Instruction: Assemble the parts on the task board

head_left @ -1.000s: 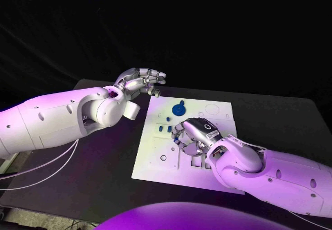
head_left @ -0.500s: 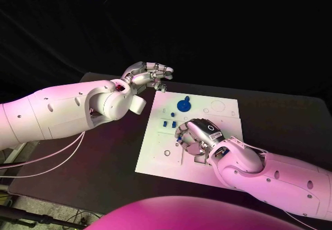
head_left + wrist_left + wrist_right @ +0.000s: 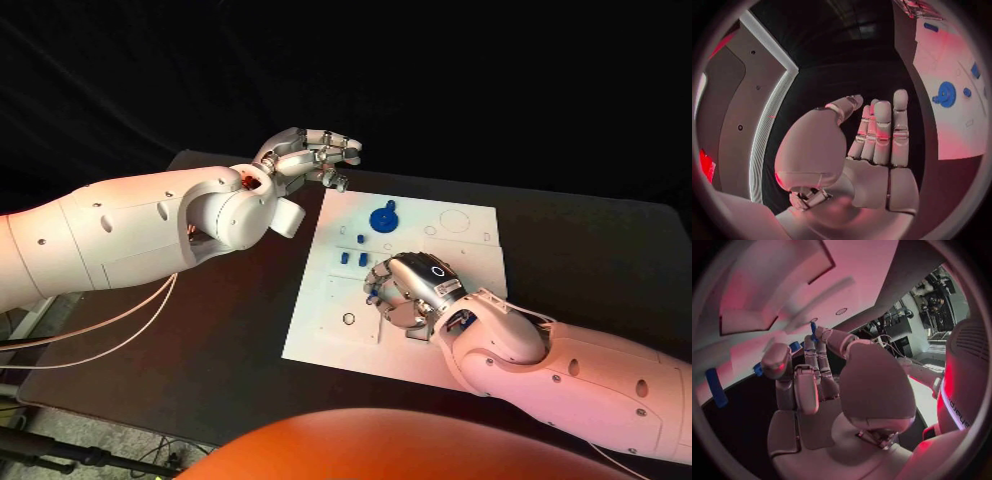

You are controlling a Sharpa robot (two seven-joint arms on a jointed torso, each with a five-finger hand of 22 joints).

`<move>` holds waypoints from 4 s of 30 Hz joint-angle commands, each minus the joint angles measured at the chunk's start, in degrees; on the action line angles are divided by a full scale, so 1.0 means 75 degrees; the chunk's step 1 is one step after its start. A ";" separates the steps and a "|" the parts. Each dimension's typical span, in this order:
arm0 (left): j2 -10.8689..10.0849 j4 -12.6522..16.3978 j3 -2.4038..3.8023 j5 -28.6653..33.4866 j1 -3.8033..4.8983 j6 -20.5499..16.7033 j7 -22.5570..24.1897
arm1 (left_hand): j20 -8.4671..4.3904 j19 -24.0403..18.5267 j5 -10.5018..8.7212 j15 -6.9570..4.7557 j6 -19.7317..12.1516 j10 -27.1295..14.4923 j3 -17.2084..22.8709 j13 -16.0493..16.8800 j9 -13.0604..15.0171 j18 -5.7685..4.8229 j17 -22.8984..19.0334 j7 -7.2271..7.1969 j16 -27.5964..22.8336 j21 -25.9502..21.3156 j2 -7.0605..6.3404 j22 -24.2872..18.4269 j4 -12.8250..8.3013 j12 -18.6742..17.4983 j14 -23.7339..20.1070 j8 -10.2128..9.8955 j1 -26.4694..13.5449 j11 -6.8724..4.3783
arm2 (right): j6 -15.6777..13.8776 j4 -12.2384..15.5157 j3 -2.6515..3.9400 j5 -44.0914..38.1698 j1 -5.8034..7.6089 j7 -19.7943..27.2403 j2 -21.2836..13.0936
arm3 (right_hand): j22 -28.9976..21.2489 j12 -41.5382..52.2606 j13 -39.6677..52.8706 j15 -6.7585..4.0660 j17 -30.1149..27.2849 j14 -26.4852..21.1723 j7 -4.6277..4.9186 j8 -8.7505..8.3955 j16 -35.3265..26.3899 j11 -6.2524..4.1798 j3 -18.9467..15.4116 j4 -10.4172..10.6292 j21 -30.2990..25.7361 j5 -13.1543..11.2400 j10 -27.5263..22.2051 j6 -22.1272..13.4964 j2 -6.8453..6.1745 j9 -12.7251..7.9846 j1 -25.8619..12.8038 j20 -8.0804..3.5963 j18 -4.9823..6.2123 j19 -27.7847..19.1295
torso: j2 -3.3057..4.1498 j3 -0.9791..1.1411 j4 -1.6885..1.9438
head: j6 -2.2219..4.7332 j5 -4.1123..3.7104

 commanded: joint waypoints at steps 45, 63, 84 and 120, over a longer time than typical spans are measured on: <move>-0.0004 -0.0026 0.0006 -0.0077 0.0008 0.0122 0.0017 | 0.0011 -0.0008 0.0012 0.0019 -0.0095 0.0004 -0.0008 -0.0017 0.0023 0.0082 -0.0024 0.0002 -0.0051 -0.0001 0.0015 -0.0016 -0.0041 -0.0026 -0.0005 0.0071 -0.0026 0.0035 | 0.0863 -0.0066 -0.0014 -0.0141 -0.0014 -0.0051 0.0151 | -0.0057 -0.0313 0.0000 0.0129 -0.0075 0.0368 0.0198 -0.0378 0.0007 0.0011 0.0009 -0.0015 -0.0212 0.0021 -0.0246 -0.0581 -0.0139 -0.0055 -0.0275 0.0127 -0.0120 -0.0087 | -0.0003 0.0000 -0.0004 | 0.0001 0.0082; 0.0016 -0.0057 0.0006 -0.0096 0.0008 0.0154 0.0013 | 0.0008 0.0006 0.0177 0.0016 -0.0143 -0.0003 0.0035 -0.0042 0.0075 0.0085 -0.0005 0.0003 -0.0046 0.0024 0.0071 -0.0021 -0.0085 -0.0030 0.0011 0.0202 0.0022 0.0036 | 0.0291 0.0562 -0.0006 -0.0199 0.0207 -0.0271 -0.0406 | -0.0535 -0.0371 -0.0218 0.0360 -0.0801 0.0100 0.0422 -0.0687 -0.0361 0.0274 -0.0381 -0.0157 -0.1177 0.0120 -0.1301 -0.1052 -0.0322 -0.0273 -0.0345 0.0380 0.0069 -0.0569 | -0.0020 0.0001 -0.0016 | 0.0012 -0.0054; 0.0069 -0.0181 -0.0011 -0.0123 0.0001 0.0466 0.0193 | 0.0021 -0.0056 0.0575 0.0038 -0.0319 -0.0026 -0.0101 -0.0097 0.0139 0.0075 -0.0066 0.0016 -0.0071 0.0103 -0.0065 0.0016 -0.0111 -0.0027 -0.0033 0.0439 -0.0173 0.0055 | 0.2009 0.1012 0.0125 0.0805 0.1809 -0.0838 -0.2340 | -0.0620 -0.0297 0.0049 0.0107 -0.0822 0.0218 0.0226 -0.1055 -0.0362 -0.0043 -0.4421 0.1791 -0.1378 -0.0065 -0.0412 -0.2293 0.0091 -0.0985 0.0465 0.0142 0.0031 -0.0163 | -0.0002 0.0024 -0.0012 | 0.0331 -0.0698; 0.0051 -0.0243 -0.0024 -0.0142 -0.0001 0.0352 0.0100 | 0.0025 -0.0044 0.0429 0.0031 -0.0290 -0.0015 -0.0113 -0.0101 0.0161 0.0083 -0.0031 -0.0001 -0.0045 0.0100 0.0011 -0.0013 -0.0079 -0.0008 -0.0007 0.0525 -0.0174 0.0044 | 0.2688 0.0449 0.0040 0.0584 0.1375 -0.0727 -0.1709 | -0.0424 -0.0584 -0.0271 0.0252 -0.0506 0.0291 0.0357 -0.0482 -0.0144 0.0148 -0.4694 0.2781 -0.1241 -0.0320 -0.0724 -0.1524 0.0633 -0.1275 0.1416 0.0268 -0.0031 0.0088 | 0.0001 0.0002 -0.0012 | 0.0264 -0.0670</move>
